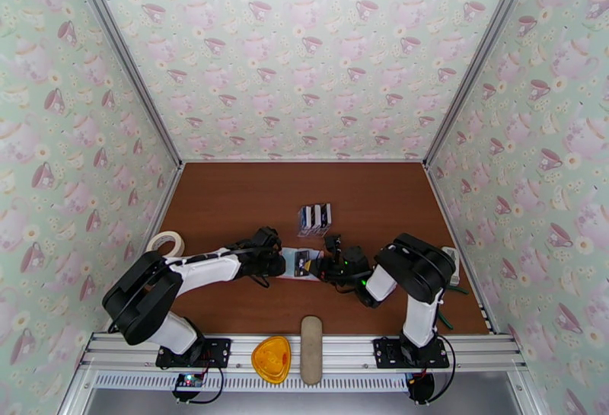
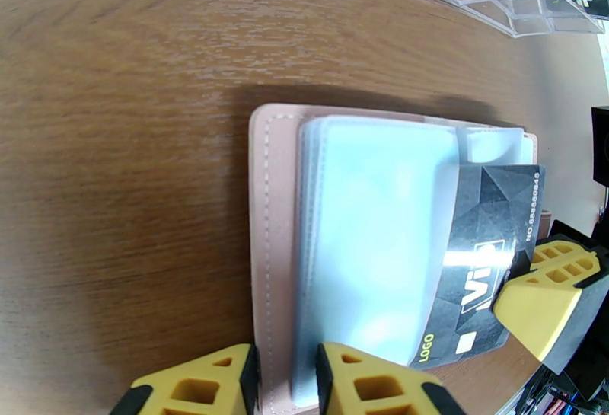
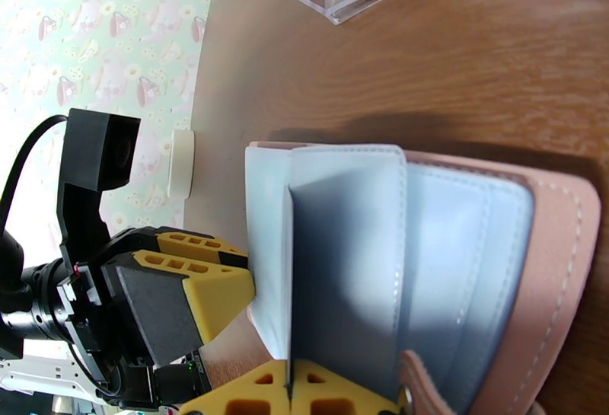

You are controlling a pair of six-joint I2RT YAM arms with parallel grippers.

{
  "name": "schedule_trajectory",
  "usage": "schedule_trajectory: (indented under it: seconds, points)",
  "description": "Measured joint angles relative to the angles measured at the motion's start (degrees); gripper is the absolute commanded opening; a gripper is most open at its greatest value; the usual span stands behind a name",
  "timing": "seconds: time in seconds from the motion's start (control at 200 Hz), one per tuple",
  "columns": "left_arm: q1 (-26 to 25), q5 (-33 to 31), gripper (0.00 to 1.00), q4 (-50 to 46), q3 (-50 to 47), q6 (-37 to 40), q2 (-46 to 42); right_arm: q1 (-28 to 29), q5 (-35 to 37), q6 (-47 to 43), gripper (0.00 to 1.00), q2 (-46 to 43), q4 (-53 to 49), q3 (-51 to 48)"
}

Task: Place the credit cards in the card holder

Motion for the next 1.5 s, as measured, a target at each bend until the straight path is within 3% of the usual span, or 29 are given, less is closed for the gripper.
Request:
schedule_trajectory:
  seconds: [0.601,1.022,1.272,1.417,1.498]
  points:
    - [0.0,0.0,0.29,0.0,0.0,0.0,0.0,-0.07,0.07,0.9,0.0,2.64,4.42,0.24]
    - [0.0,0.02,0.29,-0.15,0.11,-0.02,-0.02,0.37,3.82,-6.78,0.0,-4.79,-11.34,2.54]
    - [0.0,0.0,0.29,-0.17,0.11,-0.04,-0.02,1.84,4.63,-7.69,0.0,-3.98,-13.86,5.25]
    - [0.0,0.02,0.29,-0.17,0.11,-0.24,-0.02,2.01,4.61,-7.61,0.25,-3.96,-13.33,5.27]
    - [0.0,0.02,0.29,-0.15,0.11,-0.26,-0.02,2.34,4.72,-7.89,0.33,-4.59,-12.7,5.42]
